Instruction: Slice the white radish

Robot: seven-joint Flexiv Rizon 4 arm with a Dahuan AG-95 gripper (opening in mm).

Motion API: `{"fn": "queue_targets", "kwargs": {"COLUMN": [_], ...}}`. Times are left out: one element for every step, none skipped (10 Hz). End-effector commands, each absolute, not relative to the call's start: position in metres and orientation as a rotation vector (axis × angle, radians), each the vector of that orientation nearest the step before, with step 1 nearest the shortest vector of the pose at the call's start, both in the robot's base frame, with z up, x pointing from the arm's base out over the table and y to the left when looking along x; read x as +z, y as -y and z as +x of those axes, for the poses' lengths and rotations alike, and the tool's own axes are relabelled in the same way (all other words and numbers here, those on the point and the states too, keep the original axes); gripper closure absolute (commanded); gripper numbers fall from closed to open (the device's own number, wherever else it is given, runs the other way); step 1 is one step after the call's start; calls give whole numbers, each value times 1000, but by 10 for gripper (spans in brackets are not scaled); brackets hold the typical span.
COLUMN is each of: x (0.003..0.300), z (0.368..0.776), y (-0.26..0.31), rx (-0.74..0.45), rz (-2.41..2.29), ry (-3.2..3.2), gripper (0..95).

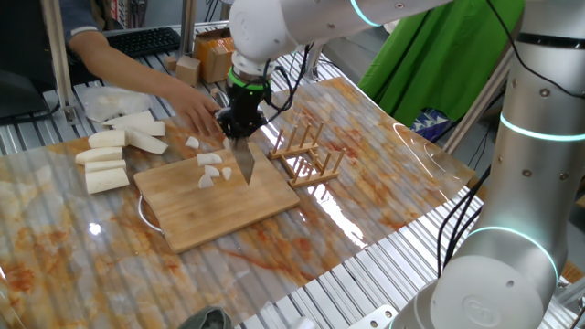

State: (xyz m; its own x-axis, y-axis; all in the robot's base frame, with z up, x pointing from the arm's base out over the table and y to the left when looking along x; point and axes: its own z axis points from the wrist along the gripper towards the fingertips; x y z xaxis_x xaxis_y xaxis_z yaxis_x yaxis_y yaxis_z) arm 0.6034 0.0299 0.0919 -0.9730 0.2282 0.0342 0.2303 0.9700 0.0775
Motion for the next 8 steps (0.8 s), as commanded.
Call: {"fn": "queue_targets", "kwargs": {"x": [89, 90, 89, 88, 89, 89, 90, 89], "z": [613, 615, 615, 615, 615, 615, 614, 614], "y": [-29, -28, -28, -29, -29, -29, -30, -31], "rx": [-105, -107, -108, -107, -107, -107, -127, -147], "rz": [-404, -395, -395, -390, -365, -327, -255, -196], "ry": [3091, 3087, 3078, 3082, 3089, 3101, 3111, 3110], "gripper": [950, 950, 950, 950, 950, 950, 950, 950]}}
